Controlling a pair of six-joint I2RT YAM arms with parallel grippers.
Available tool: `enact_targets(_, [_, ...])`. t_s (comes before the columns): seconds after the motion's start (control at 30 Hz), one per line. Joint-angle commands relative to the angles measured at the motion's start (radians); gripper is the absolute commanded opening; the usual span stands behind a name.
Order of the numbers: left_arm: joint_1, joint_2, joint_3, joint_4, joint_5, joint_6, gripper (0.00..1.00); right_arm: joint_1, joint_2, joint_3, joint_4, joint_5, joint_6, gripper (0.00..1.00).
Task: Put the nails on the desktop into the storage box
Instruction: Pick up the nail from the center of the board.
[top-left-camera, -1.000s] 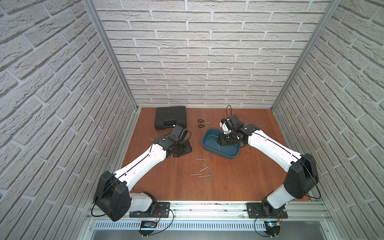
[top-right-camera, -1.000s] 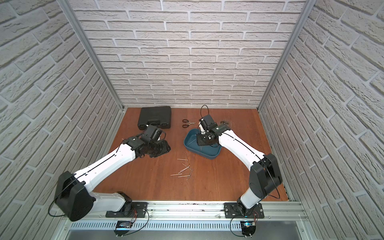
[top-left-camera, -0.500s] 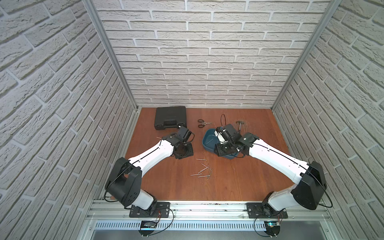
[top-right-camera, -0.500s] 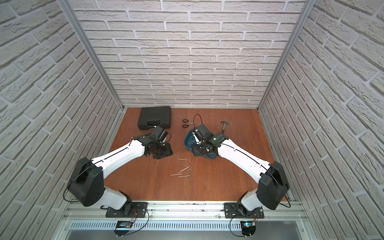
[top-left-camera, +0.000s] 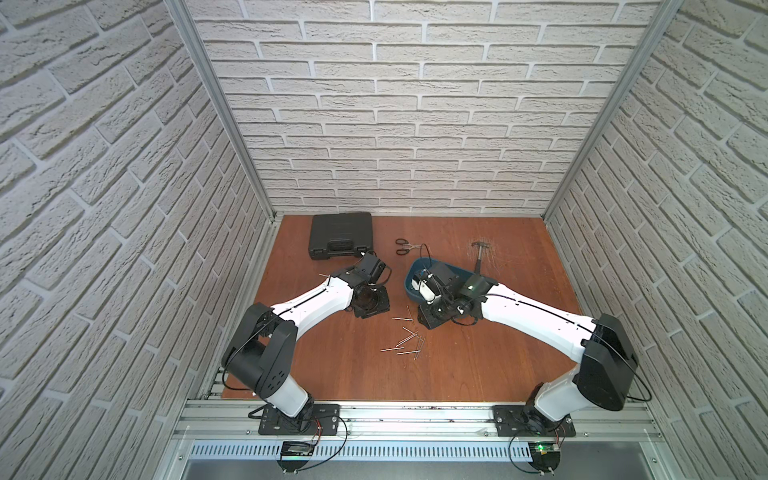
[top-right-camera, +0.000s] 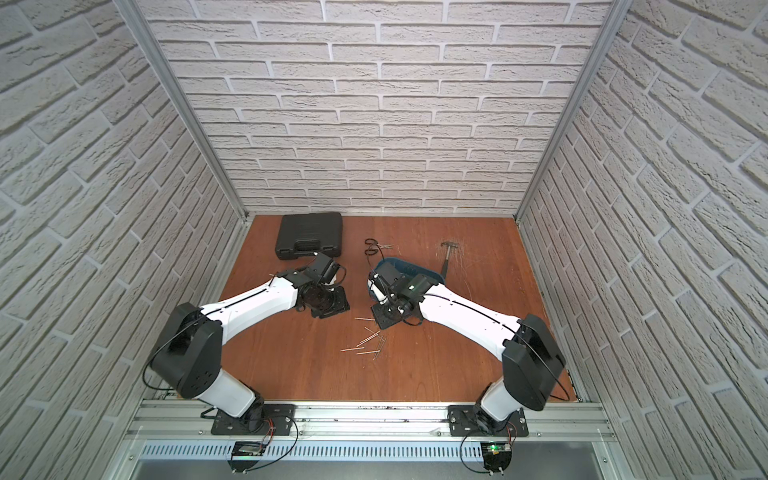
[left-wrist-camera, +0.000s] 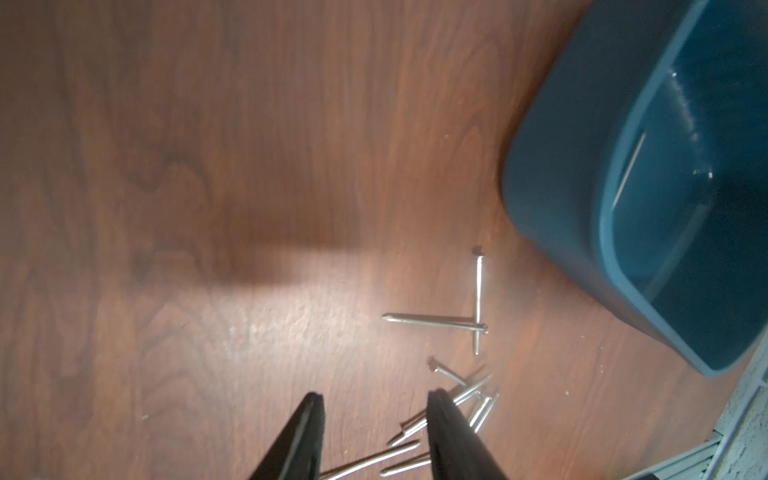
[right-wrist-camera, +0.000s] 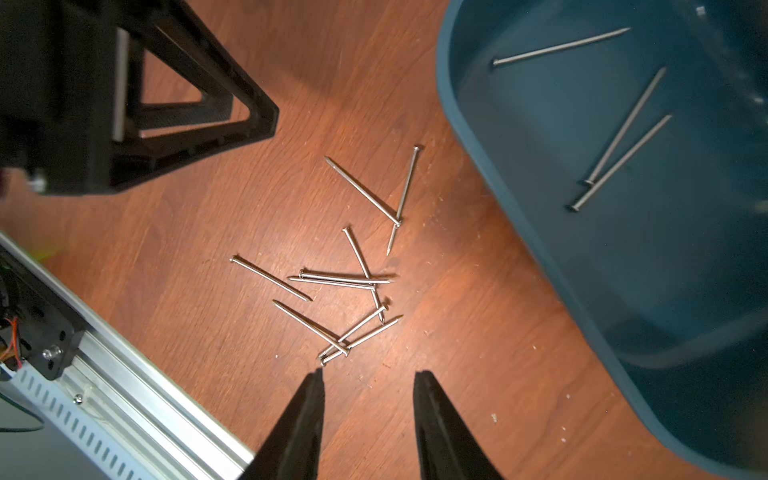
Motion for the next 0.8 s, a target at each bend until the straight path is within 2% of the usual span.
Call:
enact_targets(0.0, [0.026, -0.085, -0.056, -0.016, 0.002, -0.029, 0.45, 0.008, 0.057, 0.059, 0.025, -0.050, -0.117, 0.39])
enact_targets(0.4, [0.079, -0.236, -0.137, -0.115, 0.029, -0.034, 0.47, 0.009, 0.297, 0.262, -0.012, -0.111, -0.311, 0.37])
enact_targets(0.77, [0.092, -0.263, -0.148, -0.146, 0.061, -0.034, 0.48, 0.009, 0.417, 0.347, -0.056, -0.079, -0.374, 0.36])
